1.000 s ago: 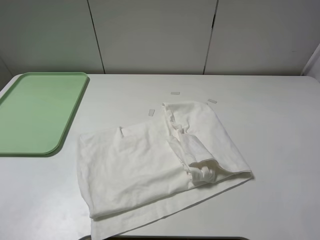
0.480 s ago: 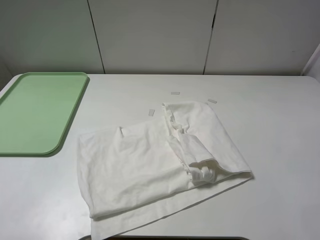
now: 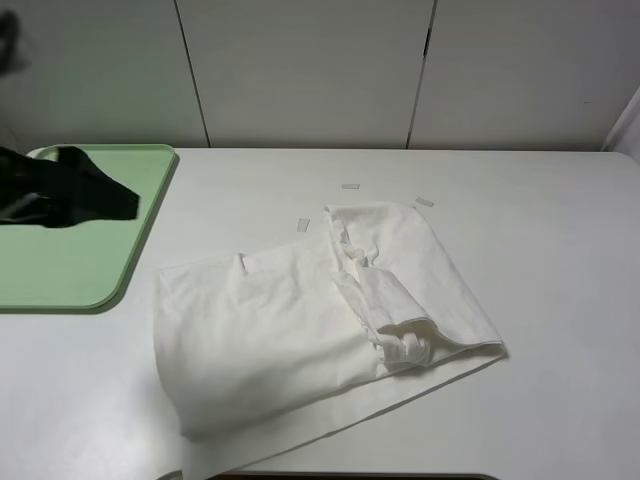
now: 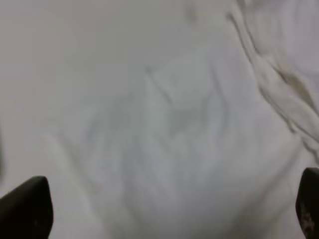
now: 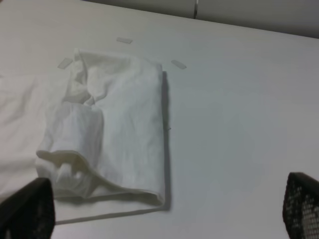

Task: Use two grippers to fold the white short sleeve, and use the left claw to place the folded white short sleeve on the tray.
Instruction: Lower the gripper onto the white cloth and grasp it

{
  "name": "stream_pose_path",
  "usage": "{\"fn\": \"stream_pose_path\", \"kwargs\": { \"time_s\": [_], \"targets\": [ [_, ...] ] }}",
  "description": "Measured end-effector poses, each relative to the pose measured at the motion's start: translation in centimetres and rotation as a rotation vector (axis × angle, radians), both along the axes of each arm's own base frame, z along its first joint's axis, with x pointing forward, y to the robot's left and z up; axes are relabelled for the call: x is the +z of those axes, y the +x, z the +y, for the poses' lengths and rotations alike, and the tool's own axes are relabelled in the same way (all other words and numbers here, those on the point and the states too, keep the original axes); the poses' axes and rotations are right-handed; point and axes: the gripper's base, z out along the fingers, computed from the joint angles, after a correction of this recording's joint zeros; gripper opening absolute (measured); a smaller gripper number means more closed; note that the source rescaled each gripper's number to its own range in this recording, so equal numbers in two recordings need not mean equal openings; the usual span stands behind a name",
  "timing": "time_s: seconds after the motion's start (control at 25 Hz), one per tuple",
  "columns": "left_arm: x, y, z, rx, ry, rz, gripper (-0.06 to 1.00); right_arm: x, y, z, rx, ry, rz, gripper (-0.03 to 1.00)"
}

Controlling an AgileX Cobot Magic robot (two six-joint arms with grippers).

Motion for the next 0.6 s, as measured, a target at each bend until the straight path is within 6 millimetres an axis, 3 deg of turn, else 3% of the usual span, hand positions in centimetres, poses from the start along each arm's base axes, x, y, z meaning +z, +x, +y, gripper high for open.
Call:
{"fn": "stream_pose_path", "kwargs": {
  "time_s": [0.28,0.6],
  "targets": [
    [-6.8,5.0,-2.9,-0.087,-0.16,0.295,0.98,0.0,0.0,0.0,0.0,0.0,-0.001,1.0],
    [-10.7,6.6,-4.1,-0.116,-0.254,0.419,0.97,0.0,0.0,0.0,0.0,0.0,-0.001,1.0]
  ]
}}
